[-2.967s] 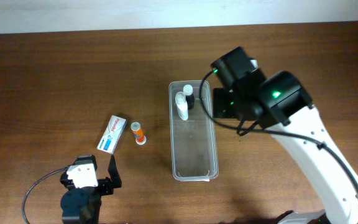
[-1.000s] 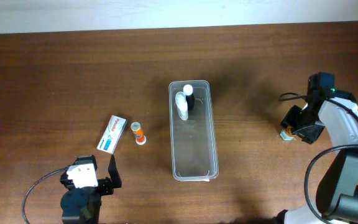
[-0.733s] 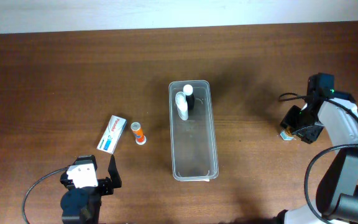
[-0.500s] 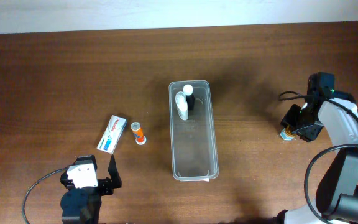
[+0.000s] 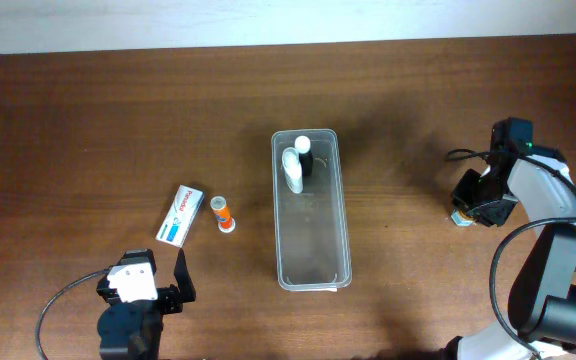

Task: Pack container
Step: 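Move right gripper to the gold-lidded jar and grasp it, then place the gold-lidded jar into the container with the right gripper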

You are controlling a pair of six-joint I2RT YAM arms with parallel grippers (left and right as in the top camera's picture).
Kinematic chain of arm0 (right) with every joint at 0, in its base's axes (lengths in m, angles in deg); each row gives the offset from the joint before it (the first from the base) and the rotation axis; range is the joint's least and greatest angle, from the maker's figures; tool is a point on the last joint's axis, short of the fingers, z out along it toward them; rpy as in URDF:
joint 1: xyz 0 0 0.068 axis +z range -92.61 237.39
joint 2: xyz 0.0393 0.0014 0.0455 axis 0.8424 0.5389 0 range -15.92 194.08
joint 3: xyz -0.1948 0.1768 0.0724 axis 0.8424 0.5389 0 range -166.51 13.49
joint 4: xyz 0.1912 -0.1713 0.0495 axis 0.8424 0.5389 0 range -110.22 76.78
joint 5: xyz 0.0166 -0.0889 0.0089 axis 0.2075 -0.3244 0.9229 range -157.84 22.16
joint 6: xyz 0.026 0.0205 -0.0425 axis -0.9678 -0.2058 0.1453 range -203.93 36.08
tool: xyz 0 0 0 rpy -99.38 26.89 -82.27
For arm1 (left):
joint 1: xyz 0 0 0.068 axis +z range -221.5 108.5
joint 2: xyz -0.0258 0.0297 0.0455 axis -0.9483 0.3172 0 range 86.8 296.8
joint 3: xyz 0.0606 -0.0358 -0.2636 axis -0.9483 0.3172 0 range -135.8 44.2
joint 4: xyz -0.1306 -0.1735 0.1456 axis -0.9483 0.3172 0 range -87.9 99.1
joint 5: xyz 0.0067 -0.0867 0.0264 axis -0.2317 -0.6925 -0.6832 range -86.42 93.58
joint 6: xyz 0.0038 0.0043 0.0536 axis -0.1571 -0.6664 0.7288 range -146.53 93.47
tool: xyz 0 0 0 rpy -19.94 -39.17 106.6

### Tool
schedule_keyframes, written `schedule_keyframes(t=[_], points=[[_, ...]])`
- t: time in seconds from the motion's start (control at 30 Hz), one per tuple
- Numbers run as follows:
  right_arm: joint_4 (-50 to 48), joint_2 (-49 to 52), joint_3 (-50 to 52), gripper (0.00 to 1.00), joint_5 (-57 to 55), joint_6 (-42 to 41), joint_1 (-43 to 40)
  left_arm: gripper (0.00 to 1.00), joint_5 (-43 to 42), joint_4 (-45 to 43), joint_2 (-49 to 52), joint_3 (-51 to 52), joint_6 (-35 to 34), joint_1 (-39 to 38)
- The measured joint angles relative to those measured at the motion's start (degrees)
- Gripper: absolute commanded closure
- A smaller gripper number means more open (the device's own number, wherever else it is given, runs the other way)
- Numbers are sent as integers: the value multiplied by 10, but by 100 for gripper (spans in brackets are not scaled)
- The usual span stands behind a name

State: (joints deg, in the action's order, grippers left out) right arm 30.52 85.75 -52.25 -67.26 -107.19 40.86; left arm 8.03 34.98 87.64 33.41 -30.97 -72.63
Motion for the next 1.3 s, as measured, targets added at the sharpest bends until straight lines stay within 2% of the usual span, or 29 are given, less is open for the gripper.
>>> schedule_keyframes(t=[0.13,0.37,0.5,0.67,0.83,1.13,1.3], points=[[34,0,-6,71,0,0,0,1,0,0,0,0,0,0],[97,-7,-56,71,2,0,34,0,0,0,0,0,0,0],[136,-37,-93,71,3,0,96,1,0,0,0,0,0,0],[181,-90,-153,71,6,2,213,1,0,0,0,0,0,0],[185,-124,-193,71,10,1,332,1,0,0,0,0,0,0],[147,-116,-192,71,8,-31,478,0,0,0,0,0,0,0],[142,-81,-186,71,4,-70,524,1,0,0,0,0,0,0]])
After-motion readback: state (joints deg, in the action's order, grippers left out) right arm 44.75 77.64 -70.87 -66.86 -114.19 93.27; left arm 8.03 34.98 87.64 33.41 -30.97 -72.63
